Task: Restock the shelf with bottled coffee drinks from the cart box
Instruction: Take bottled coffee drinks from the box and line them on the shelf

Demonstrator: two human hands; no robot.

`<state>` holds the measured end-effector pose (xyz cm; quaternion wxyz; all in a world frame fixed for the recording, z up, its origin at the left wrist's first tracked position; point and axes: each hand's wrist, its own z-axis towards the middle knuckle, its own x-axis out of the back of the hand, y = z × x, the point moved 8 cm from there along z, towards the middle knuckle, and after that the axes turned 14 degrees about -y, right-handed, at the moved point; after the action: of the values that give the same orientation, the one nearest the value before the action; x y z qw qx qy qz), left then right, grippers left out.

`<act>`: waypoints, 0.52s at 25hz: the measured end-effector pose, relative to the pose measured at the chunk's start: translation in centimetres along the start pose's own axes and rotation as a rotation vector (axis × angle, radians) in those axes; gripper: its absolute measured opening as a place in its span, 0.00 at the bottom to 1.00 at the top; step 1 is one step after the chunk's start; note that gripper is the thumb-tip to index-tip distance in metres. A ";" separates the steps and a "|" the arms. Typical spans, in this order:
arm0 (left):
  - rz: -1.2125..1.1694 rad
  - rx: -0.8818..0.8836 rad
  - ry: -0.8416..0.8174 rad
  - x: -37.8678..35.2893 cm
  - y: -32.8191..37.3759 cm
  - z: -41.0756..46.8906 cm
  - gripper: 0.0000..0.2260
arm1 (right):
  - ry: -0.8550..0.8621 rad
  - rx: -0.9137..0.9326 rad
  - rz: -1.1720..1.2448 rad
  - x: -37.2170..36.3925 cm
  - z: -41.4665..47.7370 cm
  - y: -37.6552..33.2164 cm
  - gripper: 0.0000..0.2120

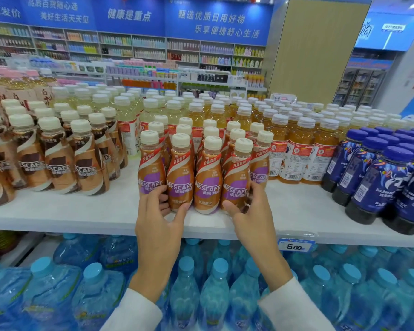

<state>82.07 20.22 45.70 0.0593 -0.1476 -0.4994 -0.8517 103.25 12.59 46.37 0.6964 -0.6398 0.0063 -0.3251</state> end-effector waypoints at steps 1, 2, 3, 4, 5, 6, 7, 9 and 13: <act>-0.019 0.003 -0.001 0.3 -0.1 0.0 0.24 | 0.010 -0.001 0.002 0.0 -0.1 0.1 0.29; -0.036 0.006 0.013 0.9 -0.1 -0.1 0.24 | 0.020 0.002 0.002 0.0 -0.3 0.3 0.31; -0.044 0.007 0.041 1.7 -0.1 -0.3 0.24 | 0.027 0.008 0.000 0.0 -0.5 0.3 0.33; -0.047 0.015 0.068 2.5 -0.1 -0.4 0.26 | 0.033 0.016 -0.006 -0.1 -0.8 0.2 0.36; -0.054 0.033 0.078 3.2 -0.4 -0.3 0.28 | 0.038 0.023 -0.010 -0.3 -1.1 0.0 0.39; -0.056 0.058 0.060 3.6 -0.8 0.0 0.30 | 0.046 0.031 -0.008 -0.5 -1.2 -0.2 0.41; -0.042 0.079 0.019 3.7 -1.3 0.5 0.33 | 0.057 0.036 -0.006 -0.8 -1.2 -0.4 0.43; 0.015 0.105 -0.086 3.4 -2.1 1.6 0.38 | 0.084 0.034 -0.016 -1.5 -1.0 -0.7 0.47; 0.027 0.144 -0.228 2.1 -2.6 3.6 0.50 | 0.109 0.022 -0.001 -2.2 -0.3 -0.8 0.53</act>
<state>80.06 24.72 45.79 0.0240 -0.2456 -0.5608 -0.7903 101.03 13.39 46.11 0.7019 -0.6134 0.0407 -0.3598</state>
